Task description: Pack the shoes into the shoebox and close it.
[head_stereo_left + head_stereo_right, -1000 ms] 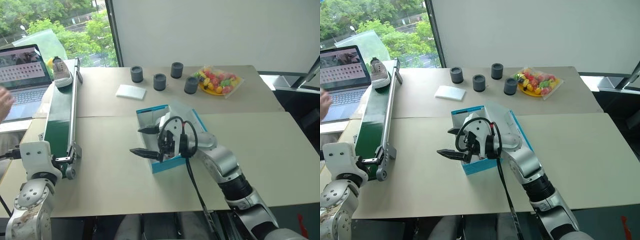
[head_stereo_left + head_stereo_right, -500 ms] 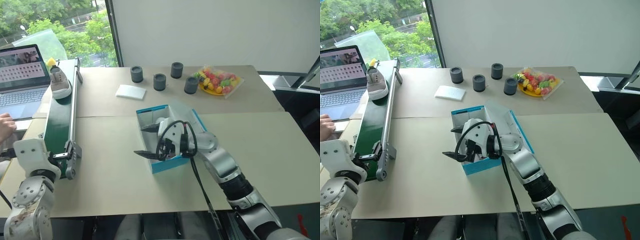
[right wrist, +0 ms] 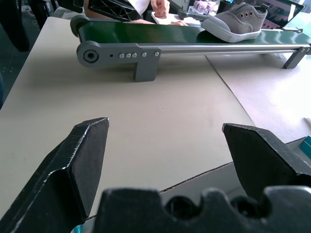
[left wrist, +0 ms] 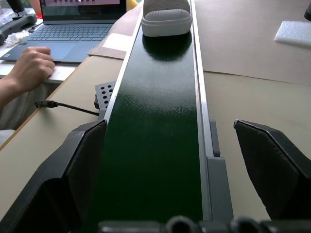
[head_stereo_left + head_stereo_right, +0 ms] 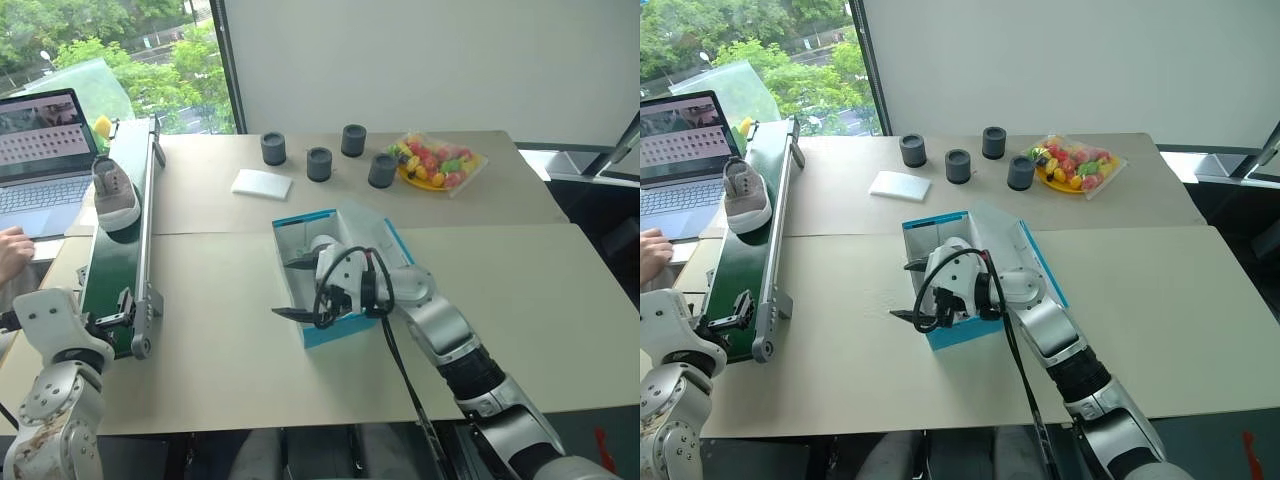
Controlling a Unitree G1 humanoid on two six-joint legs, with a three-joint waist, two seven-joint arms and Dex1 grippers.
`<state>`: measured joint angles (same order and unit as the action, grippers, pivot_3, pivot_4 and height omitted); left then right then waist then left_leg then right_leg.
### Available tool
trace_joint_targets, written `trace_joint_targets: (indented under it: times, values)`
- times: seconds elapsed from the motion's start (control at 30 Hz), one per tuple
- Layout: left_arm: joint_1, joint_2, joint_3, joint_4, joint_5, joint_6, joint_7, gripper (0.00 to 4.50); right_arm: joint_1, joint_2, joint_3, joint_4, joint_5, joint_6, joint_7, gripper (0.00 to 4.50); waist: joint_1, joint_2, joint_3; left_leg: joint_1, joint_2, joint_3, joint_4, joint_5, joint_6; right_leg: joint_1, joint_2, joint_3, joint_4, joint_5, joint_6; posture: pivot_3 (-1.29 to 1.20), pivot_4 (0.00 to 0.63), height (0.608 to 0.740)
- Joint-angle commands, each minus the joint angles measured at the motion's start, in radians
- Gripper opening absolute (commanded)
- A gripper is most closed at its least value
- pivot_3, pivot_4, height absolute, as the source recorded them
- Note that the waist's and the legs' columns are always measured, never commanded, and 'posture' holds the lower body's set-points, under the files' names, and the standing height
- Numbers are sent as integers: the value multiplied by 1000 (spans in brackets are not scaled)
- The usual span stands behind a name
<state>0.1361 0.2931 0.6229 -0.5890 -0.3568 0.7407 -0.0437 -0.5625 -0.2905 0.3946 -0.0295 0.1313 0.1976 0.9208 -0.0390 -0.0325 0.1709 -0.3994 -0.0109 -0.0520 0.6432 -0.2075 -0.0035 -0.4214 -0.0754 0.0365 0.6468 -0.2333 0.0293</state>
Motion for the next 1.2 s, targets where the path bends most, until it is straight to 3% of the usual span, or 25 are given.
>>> trace_joint_targets:
  times: [0.03,1.2]
  values:
    - [3,16,11,-14,3,-2,5,4500,-5,0,-9,-16,5,-30,14,4433,0,0,0,0,0,0,0,0,0,0,0,0,0,0,0,0,150,727]
    - [-20,48,-20,62,38,120,31,4500,-18,31,-47,-27,25,25,-23,4433,0,0,0,0,0,-1,0,0,0,0,0,0,0,0,0,0,150,727]
